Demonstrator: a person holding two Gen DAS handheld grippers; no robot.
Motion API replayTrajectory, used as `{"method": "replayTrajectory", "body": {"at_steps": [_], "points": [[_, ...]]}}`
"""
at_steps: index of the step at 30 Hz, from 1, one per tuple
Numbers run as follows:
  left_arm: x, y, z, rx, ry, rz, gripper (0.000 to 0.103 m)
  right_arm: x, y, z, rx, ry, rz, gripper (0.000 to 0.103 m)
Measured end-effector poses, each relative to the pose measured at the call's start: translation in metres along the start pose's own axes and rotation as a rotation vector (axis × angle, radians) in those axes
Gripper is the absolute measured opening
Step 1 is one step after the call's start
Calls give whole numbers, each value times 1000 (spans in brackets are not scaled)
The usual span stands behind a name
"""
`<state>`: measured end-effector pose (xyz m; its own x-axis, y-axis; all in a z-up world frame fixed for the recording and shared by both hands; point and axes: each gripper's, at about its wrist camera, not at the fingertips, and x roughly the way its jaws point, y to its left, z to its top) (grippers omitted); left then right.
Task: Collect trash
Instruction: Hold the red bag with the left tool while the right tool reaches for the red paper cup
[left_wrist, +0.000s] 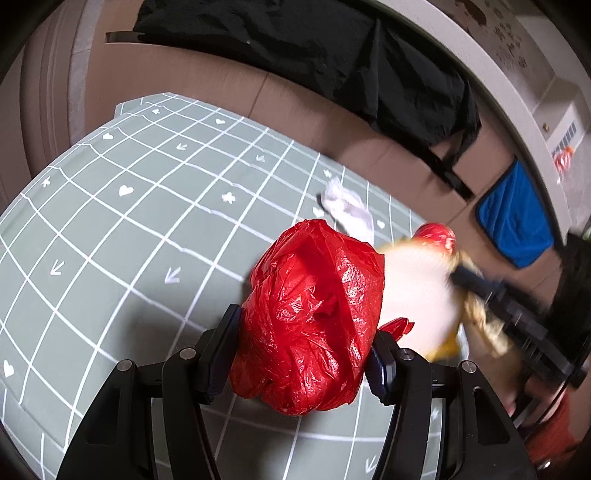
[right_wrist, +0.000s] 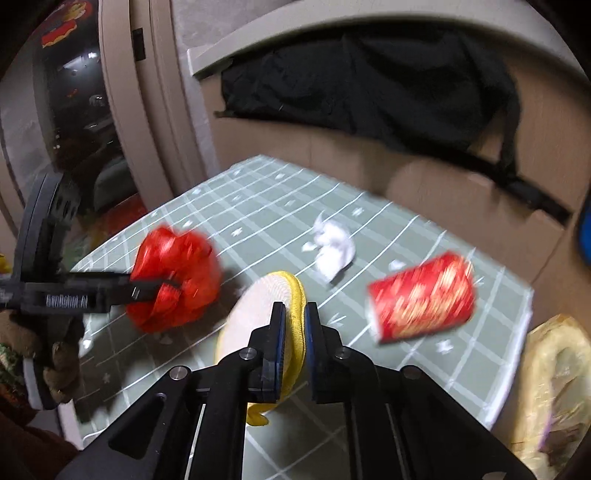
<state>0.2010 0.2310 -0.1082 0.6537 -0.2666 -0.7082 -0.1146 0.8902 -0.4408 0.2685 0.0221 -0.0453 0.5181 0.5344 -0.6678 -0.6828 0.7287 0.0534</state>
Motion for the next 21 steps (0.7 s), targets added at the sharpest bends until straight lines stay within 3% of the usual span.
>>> {"method": "replayTrajectory", "body": {"at_steps": [4, 8, 14, 21], "points": [[1, -3, -8, 17, 8, 8, 60, -19, -3, 13, -16, -69, -75, 9], [-1, -6, -11, 33, 0, 22, 60, -27, 15, 17, -121, -104, -183, 9], [-8, -3, -11, 31, -14, 27, 60, -8, 41, -3, -163, -26, -109, 9], [-17, 12, -10, 2, -30, 41, 60, 1, 43, -14, -56, 1, 85, 17]]}}
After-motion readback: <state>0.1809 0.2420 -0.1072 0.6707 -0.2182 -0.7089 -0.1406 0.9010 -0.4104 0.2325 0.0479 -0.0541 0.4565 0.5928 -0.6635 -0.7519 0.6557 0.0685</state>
